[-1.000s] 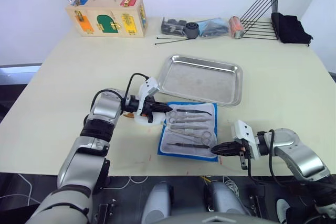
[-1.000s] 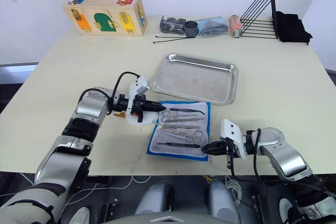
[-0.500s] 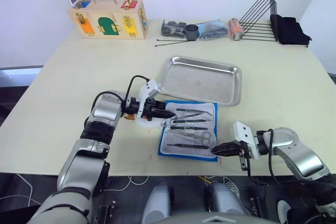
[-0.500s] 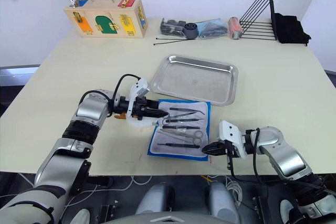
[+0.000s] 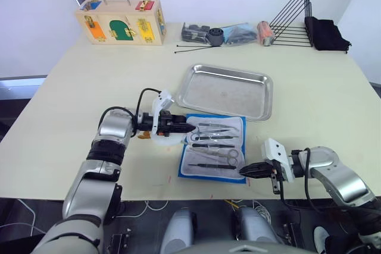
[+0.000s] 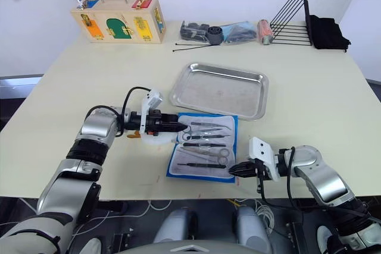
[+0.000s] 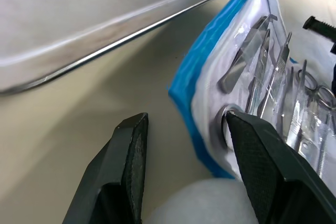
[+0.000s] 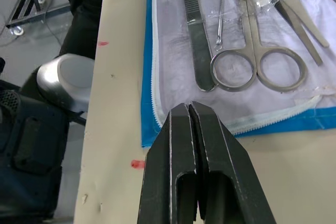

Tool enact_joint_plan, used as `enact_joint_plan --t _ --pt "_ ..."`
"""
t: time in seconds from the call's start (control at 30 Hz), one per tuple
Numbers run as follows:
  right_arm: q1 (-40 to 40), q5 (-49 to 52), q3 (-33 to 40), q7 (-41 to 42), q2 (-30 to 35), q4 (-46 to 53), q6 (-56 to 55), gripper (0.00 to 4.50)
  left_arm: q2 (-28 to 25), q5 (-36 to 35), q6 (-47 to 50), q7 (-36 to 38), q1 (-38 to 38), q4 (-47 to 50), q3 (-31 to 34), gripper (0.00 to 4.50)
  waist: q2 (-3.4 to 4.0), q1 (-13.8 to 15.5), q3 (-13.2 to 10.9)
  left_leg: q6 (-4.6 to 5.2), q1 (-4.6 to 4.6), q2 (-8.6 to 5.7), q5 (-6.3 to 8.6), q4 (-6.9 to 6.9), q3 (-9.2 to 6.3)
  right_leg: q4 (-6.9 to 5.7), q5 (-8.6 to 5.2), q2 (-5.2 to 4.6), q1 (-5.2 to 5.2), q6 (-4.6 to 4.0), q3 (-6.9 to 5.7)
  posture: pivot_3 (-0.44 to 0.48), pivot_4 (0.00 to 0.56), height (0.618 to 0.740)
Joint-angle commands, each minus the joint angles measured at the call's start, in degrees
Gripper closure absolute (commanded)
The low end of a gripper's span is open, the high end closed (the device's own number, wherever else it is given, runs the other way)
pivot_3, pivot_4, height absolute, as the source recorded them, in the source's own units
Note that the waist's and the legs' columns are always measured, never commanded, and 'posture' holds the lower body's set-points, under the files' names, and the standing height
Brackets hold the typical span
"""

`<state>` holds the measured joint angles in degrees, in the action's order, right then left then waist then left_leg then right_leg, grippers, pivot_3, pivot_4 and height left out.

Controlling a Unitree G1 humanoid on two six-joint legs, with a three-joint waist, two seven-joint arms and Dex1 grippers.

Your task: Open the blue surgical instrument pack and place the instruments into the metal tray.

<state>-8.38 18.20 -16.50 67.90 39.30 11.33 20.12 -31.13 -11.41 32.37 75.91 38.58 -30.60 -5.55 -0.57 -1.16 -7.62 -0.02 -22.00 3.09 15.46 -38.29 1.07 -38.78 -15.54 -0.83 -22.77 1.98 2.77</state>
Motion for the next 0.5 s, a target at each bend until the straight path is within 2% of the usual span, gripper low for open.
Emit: enact_joint_plan --t 0.03,0.23,0.47,0.5 --pt "0.0 1.9 3.1 -0.7 0.2 1.7 0.2 4.5 -1.3 -0.6 -1.3 0.1 -2.6 -0.1 0.5 1.94 -0.05 0.0 0.0 0.0 0.0 0.0 0.0 0.0 0.0 0.0 0.0 0.0 0.0 0.0 0.0 0.0 0.15 0.74" --pt "0.3 5.5 6.2 -1.2 0.1 4.5 2.4 4.5 -1.3 -3.9 -8.2 1.7 -4.3 1.8 3.2 1.94 -0.13 -0.1 -0.1 0.01 -0.01 0.01 0.0 0.01 0.0 -0.01 0.0 0.0 -0.02 -0.01 0.01 0.0 0.15 0.74" --pt "1.3 8.4 9.9 -2.0 0.5 7.5 2.7 4.5 -3.0 -5.5 -11.3 3.3 -4.5 3.6 4.2 1.94 -0.4 0.2 -0.5 0.01 -0.09 0.02 0.01 0.0 -0.01 0.01 0.0 0.0 -0.06 -0.01 -0.03 0.0 0.15 0.74" --pt "1.4 8.7 10.3 -2.0 0.6 7.7 2.6 4.25 -3.2 -5.8 -11.9 3.4 -4.3 3.8 4.5 1.91 -0.44 0.2 -0.5 0.0 -0.1 0.02 0.01 0.0 -0.01 0.0 0.0 0.0 -0.08 -0.01 -0.02 0.0 0.15 0.74"
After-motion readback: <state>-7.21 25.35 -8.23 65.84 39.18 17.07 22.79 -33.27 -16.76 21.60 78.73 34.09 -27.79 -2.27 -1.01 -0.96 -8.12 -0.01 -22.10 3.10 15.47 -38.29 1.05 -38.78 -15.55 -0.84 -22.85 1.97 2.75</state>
